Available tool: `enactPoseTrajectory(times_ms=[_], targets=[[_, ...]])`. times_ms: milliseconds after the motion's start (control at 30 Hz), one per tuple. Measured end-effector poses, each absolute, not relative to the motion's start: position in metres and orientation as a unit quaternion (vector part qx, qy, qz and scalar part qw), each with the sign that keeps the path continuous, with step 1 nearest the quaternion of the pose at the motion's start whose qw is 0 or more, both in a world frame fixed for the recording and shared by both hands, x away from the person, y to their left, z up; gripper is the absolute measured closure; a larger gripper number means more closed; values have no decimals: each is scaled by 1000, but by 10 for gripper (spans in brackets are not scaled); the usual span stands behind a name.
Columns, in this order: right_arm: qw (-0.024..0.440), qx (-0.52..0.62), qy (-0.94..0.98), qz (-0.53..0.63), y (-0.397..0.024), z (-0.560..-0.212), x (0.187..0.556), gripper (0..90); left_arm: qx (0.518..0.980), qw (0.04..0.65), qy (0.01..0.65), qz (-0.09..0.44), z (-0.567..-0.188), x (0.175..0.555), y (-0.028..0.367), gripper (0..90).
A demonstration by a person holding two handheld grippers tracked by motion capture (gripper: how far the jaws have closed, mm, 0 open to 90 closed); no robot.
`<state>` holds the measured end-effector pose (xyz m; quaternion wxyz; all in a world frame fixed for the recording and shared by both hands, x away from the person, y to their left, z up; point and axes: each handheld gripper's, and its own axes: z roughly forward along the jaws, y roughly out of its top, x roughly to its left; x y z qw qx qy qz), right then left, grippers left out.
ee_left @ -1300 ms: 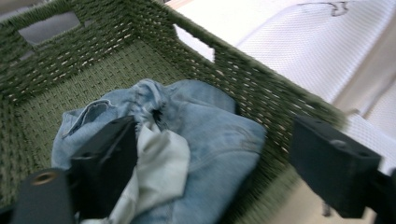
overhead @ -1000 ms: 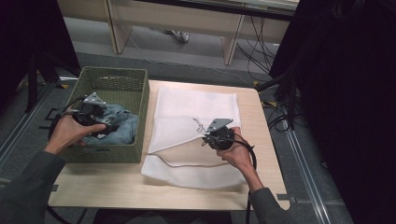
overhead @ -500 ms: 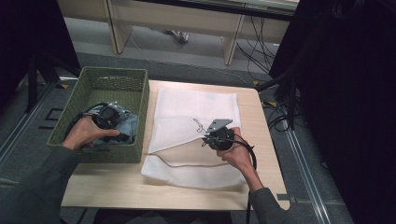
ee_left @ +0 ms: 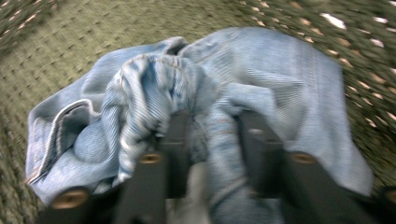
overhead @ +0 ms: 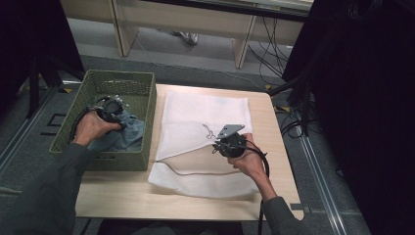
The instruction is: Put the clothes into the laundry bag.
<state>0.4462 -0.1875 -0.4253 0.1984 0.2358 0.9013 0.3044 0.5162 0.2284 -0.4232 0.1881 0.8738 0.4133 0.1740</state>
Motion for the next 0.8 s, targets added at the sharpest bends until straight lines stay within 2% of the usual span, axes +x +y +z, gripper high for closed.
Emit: enactPoseTrajectory(times_ms=[33, 100, 300, 433, 500, 533, 567, 600, 667, 800], targets=[[198, 235, 902, 304, -188, -426, 446, 855, 862, 196, 431, 180, -425, 514, 230, 398], [195, 242, 901, 304, -188, -427, 445, 855, 856, 198, 438, 192, -425, 510, 233, 299], [190, 246, 903, 298, -186, -428, 444, 852, 845, 206, 442, 219, -421, 498, 238, 211], [191, 244, 903, 299, -187, -427, 444, 852, 844, 190, 448, 227, -422, 498, 243, 196], [192, 243, 902, 299, -187, -427, 445, 851, 836, 189, 466, 218, -425, 503, 247, 136], [196, 231, 905, 300, -187, -428, 446, 850, 836, 192, 470, 208, -429, 507, 252, 135], [196, 231, 905, 300, -187, -427, 446, 850, 829, 211, 489, 170, -437, 512, 260, 128], [196, 231, 905, 300, -187, -427, 446, 850, 829, 211, 489, 170, -437, 512, 260, 106], [192, 241, 903, 300, -187, -427, 445, 850, 829, 223, 490, 153, -451, 516, 264, 12], [189, 241, 905, 297, -187, -429, 445, 849, 836, 238, 474, 140, -462, 516, 262, 0]])
